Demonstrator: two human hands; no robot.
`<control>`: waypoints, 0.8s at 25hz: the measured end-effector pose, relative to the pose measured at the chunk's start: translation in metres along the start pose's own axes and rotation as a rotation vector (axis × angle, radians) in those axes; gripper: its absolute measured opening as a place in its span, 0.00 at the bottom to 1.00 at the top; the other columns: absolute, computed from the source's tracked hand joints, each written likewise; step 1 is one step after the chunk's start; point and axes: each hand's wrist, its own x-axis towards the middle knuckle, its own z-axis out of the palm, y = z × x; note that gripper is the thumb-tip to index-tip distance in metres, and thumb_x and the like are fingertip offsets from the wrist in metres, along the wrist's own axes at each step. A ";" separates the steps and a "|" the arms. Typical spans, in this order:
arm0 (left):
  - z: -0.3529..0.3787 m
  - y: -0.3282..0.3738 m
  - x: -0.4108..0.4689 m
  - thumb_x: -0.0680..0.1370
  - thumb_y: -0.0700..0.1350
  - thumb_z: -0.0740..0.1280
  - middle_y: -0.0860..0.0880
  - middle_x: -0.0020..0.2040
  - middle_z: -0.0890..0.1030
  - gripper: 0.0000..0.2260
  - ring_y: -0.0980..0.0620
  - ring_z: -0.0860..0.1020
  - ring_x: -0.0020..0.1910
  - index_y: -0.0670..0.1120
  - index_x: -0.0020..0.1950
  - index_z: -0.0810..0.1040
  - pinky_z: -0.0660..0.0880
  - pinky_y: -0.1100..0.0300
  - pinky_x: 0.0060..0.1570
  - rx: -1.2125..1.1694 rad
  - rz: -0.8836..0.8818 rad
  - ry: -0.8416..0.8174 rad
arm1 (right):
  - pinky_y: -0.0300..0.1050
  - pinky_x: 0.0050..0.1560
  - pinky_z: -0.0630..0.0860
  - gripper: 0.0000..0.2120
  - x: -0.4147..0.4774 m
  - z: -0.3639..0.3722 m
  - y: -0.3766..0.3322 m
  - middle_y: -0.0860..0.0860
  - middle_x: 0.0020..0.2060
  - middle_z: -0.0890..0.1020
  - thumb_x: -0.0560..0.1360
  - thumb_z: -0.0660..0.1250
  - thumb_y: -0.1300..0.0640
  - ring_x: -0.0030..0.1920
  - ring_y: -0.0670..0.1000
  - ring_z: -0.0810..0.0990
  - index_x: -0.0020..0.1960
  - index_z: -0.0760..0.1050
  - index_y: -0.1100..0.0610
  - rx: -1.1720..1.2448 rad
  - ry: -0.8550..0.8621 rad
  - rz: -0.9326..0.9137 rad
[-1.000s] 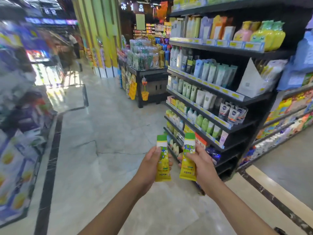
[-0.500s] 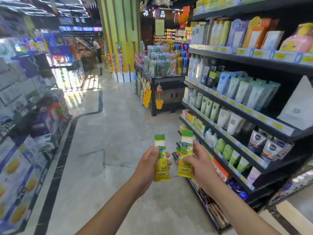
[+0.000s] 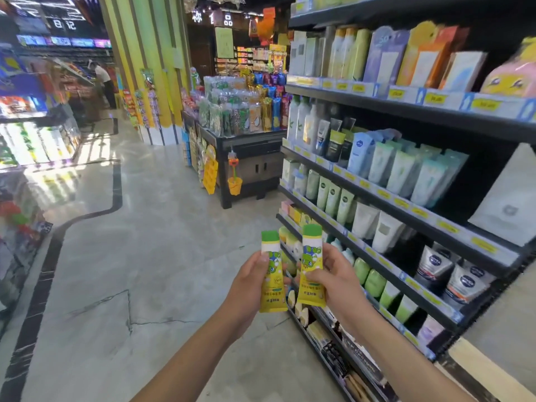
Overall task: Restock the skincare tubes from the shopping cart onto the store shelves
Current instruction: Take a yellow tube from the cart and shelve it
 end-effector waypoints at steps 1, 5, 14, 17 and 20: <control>-0.001 0.003 0.021 0.87 0.51 0.58 0.41 0.49 0.86 0.13 0.44 0.84 0.44 0.47 0.57 0.80 0.79 0.41 0.53 0.001 -0.004 -0.035 | 0.70 0.55 0.80 0.26 0.015 0.000 -0.001 0.55 0.55 0.84 0.73 0.68 0.74 0.54 0.63 0.85 0.64 0.77 0.50 0.000 0.034 -0.007; 0.001 0.004 0.097 0.81 0.60 0.63 0.38 0.52 0.85 0.21 0.40 0.84 0.48 0.44 0.62 0.79 0.80 0.36 0.55 0.041 -0.037 -0.192 | 0.74 0.55 0.78 0.23 0.056 -0.006 -0.005 0.55 0.53 0.85 0.69 0.71 0.70 0.53 0.67 0.84 0.58 0.81 0.49 0.009 0.163 -0.028; 0.083 -0.056 0.229 0.69 0.76 0.70 0.49 0.72 0.78 0.30 0.41 0.77 0.70 0.69 0.67 0.75 0.72 0.34 0.68 0.093 -0.193 -0.461 | 0.73 0.56 0.78 0.20 0.091 -0.086 -0.020 0.59 0.52 0.85 0.74 0.69 0.71 0.55 0.69 0.82 0.62 0.79 0.54 -0.015 0.451 -0.021; 0.135 -0.049 0.240 0.73 0.75 0.68 0.46 0.70 0.79 0.30 0.40 0.78 0.69 0.62 0.70 0.76 0.73 0.34 0.67 0.149 -0.180 -0.554 | 0.71 0.58 0.78 0.26 0.096 -0.124 -0.025 0.55 0.54 0.86 0.68 0.73 0.64 0.55 0.65 0.84 0.64 0.77 0.52 -0.028 0.519 -0.053; 0.184 -0.027 0.237 0.79 0.65 0.65 0.40 0.58 0.85 0.26 0.42 0.84 0.55 0.48 0.67 0.79 0.81 0.41 0.58 0.147 -0.159 -0.602 | 0.68 0.59 0.79 0.29 0.099 -0.157 -0.034 0.51 0.55 0.85 0.65 0.74 0.66 0.55 0.58 0.85 0.65 0.75 0.53 -0.028 0.602 -0.102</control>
